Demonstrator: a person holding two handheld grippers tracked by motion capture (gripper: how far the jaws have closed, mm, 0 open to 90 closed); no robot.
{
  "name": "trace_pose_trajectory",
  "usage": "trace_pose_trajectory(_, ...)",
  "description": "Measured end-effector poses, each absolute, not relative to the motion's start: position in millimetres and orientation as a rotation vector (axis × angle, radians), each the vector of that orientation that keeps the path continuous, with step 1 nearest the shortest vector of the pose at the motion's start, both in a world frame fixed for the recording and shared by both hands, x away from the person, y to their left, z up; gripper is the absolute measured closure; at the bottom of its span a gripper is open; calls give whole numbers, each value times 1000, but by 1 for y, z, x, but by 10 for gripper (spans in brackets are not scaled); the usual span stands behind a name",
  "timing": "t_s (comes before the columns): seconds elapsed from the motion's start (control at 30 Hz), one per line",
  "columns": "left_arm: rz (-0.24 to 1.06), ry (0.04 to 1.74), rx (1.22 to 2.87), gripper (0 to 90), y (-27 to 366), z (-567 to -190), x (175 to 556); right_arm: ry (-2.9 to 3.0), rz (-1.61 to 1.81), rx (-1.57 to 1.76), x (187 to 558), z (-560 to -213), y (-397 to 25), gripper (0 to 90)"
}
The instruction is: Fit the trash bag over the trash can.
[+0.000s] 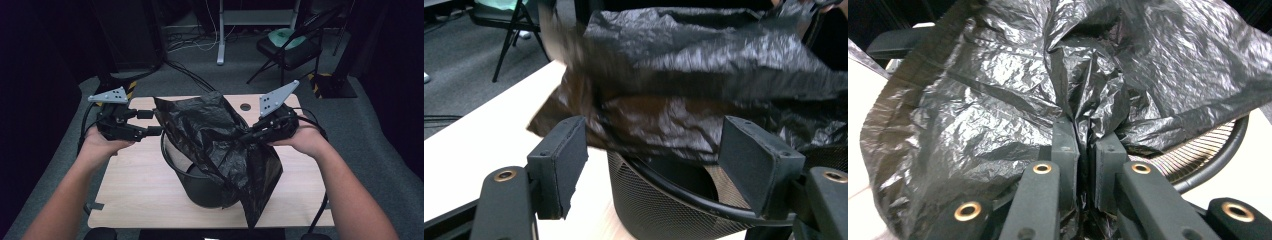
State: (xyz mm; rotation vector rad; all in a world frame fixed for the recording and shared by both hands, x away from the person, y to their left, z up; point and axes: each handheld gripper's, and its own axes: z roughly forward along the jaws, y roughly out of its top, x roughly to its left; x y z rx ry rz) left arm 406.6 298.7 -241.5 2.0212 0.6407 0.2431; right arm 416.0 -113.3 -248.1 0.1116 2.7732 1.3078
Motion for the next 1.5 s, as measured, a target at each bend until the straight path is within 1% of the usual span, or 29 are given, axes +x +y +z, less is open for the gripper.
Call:
trace_pose_trajectory(0.3, 295, 637, 2011, 268, 305, -217, 402, 2782, 1303, 111, 418, -253, -108, 822)
trace_pose_trajectory(0.47, 327, 658, 2015, 265, 302, -210, 412, 2781, 1304, 103, 418, -253, -106, 822)
trace_pose_trajectory(0.53, 337, 692, 2020, 262, 303, -215, 420, 2781, 1303, 100, 417, -253, -104, 822)
trace_pose_trajectory(0.83, 273, 752, 2027, 245, 307, -244, 441, 2785, 1298, 92, 417, -254, -104, 816)
trace_pose_trajectory(1.03, 239, 761, 2051, 239, 303, -259, 447, 2788, 1285, 90, 418, -255, -101, 810)
trace_pose_trajectory(1.37, 185, 776, 2042, 234, 300, -275, 453, 2786, 1281, 90, 418, -256, -100, 804)
trace_pose_trajectory(1.43, 168, 770, 2033, 251, 301, -275, 454, 2785, 1280, 91, 418, -256, -100, 803)
trace_pose_trajectory(1.47, 161, 762, 2029, 274, 301, -275, 454, 2782, 1284, 90, 418, -256, -100, 803)
trace_pose_trajectory(1.5, 156, 747, 2027, 327, 302, -275, 453, 2783, 1283, 91, 418, -256, -100, 802)
